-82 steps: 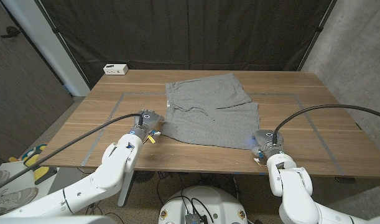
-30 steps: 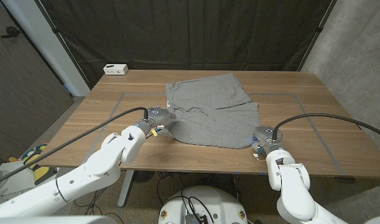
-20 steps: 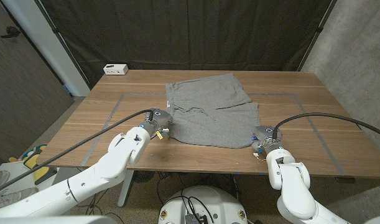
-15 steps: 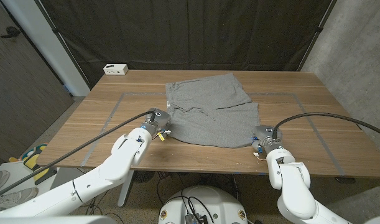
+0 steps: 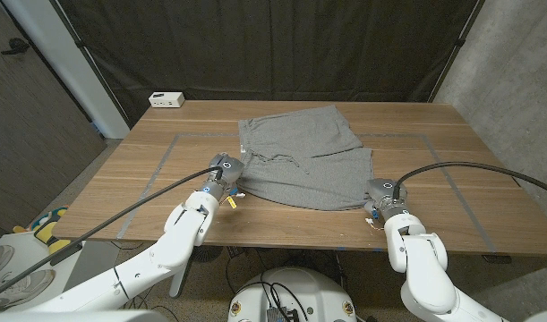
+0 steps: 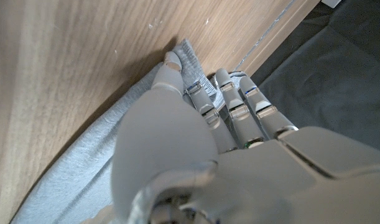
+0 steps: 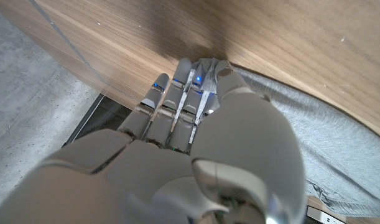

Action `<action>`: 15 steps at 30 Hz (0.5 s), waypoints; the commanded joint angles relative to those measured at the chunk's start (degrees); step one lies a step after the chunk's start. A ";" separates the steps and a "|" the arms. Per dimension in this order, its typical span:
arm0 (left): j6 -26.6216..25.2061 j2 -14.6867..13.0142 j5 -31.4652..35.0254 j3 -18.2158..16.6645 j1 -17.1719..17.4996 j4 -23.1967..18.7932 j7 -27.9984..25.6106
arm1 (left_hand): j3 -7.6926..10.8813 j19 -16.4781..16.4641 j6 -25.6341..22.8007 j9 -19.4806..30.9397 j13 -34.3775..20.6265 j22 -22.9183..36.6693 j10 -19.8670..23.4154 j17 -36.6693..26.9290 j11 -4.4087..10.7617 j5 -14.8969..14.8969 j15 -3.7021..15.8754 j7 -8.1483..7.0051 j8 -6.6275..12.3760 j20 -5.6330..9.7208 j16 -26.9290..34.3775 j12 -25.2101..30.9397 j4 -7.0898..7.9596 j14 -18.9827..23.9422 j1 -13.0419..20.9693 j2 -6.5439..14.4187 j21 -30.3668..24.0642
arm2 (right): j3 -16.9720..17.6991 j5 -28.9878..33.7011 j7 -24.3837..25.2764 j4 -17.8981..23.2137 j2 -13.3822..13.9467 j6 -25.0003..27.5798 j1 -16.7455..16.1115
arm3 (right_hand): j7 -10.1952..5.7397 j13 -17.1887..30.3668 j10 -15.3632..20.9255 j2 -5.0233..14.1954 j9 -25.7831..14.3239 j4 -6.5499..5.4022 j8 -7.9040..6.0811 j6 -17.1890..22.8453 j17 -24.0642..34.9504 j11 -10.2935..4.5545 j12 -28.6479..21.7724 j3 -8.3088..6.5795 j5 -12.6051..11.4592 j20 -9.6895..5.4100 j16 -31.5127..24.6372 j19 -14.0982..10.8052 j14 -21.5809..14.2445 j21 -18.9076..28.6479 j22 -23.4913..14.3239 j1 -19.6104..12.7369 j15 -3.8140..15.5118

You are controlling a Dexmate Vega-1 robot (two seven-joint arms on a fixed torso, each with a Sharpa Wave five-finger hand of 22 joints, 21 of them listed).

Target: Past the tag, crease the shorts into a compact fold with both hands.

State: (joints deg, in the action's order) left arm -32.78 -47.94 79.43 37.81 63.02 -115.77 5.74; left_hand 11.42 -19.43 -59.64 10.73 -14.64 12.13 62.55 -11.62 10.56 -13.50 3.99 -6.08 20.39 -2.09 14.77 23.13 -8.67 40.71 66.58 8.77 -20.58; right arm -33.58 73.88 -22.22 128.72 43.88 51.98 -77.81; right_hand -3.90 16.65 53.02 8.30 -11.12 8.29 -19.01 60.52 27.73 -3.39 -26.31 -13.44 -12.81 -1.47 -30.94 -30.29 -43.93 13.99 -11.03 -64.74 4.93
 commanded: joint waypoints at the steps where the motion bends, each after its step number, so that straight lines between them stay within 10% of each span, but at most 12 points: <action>1: -0.18 0.09 -3.66 -1.25 1.15 -0.79 -5.26 | 1.10 0.23 0.23 0.31 -2.97 0.16 -0.16 -0.03 0.73 0.06 9.12 0.02 -0.25 -0.77 -0.75 0.41 1.70 -0.05 0.25 1.49 -0.49 | 1.92 -5.12 10.37 1.05 0.21 -0.17 -2.43 | -0.38 0.62 -0.86 0.54 -0.52 -0.60 0.45 -0.60 0.15 -1.13 -0.35 0.07 0.16 -1.08 0.45 0.51 0.23 0.16 -0.19 -0.27 6.61; 15: -0.31 -4.12 -7.45 -5.32 4.42 -11.42 2.48 | 2.28 0.84 -1.17 0.69 -4.78 0.22 0.31 -0.16 0.31 -0.47 9.40 1.08 0.40 -0.66 -1.78 1.46 1.64 -0.51 1.24 1.33 -0.56 | 2.22 -7.59 17.57 4.05 1.80 1.30 -4.22 | -0.69 1.98 -0.82 1.28 -2.20 -1.25 -0.15 -1.01 0.29 -2.53 -1.49 0.01 -0.31 -2.15 2.02 1.50 0.90 0.19 -0.41 -0.61 7.27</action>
State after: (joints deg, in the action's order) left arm -32.61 -49.31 73.72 35.34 64.87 -119.86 3.77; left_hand 11.45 -18.93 -59.80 11.05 -14.64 12.13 62.26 -11.61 10.82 -13.52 3.91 -5.47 20.35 -2.58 13.09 24.18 -8.58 40.33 66.84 9.23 -20.58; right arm -32.04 68.33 -11.04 130.66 44.61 52.45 -80.45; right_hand -4.75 18.23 51.88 8.86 -12.88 7.33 -18.61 59.66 27.77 -6.16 -27.34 -13.45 -12.80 -2.81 -29.22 -28.94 -43.48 13.99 -11.35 -65.23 4.49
